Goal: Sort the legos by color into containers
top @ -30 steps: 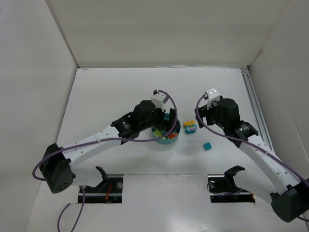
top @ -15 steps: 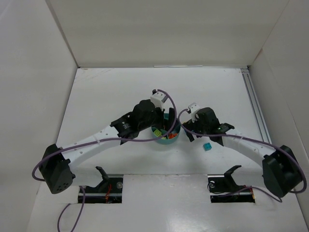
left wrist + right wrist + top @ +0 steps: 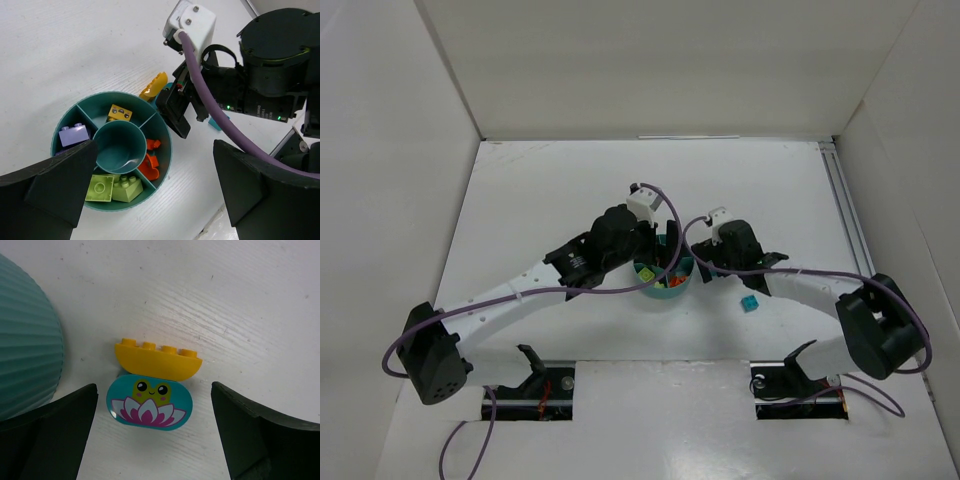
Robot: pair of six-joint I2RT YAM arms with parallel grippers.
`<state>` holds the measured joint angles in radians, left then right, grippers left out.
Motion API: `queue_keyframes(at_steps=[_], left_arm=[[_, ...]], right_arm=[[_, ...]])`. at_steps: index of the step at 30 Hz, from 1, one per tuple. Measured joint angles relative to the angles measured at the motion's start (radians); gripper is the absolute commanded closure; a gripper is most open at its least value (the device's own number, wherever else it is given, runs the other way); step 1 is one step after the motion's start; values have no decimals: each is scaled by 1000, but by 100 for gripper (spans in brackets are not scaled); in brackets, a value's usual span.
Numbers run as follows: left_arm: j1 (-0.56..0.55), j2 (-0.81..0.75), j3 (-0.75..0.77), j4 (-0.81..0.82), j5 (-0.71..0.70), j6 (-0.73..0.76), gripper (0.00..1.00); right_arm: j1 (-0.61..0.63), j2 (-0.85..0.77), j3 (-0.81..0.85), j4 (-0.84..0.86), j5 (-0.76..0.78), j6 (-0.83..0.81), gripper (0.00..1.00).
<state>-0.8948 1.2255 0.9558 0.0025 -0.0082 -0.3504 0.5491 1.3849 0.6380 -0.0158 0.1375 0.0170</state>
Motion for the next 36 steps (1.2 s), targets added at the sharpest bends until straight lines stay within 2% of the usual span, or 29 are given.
queue_keyframes(at_steps=[6, 17, 18, 19, 25, 30, 36], left_arm=[[0, 0, 0, -9, -12, -6, 0], [0, -10, 0, -16, -34, -14, 0], [0, -11, 0, -16, -34, -14, 0], [0, -11, 0, -16, -34, -14, 0], [0, -11, 0, -23, -45, -15, 0], [17, -11, 0, -22, -30, -21, 0], [87, -11, 0, -5, 82, -16, 0]], right_arm=[[-6, 71, 0, 24, -6, 24, 7], [-20, 78, 0, 32, 30, 52, 22], [-22, 79, 0, 32, 33, 53, 24], [-24, 78, 0, 32, 35, 53, 30], [-32, 67, -11, 37, 32, 46, 34], [-37, -56, -61, 28, -12, -36, 38], [-37, -382, -84, 25, -179, -270, 40]])
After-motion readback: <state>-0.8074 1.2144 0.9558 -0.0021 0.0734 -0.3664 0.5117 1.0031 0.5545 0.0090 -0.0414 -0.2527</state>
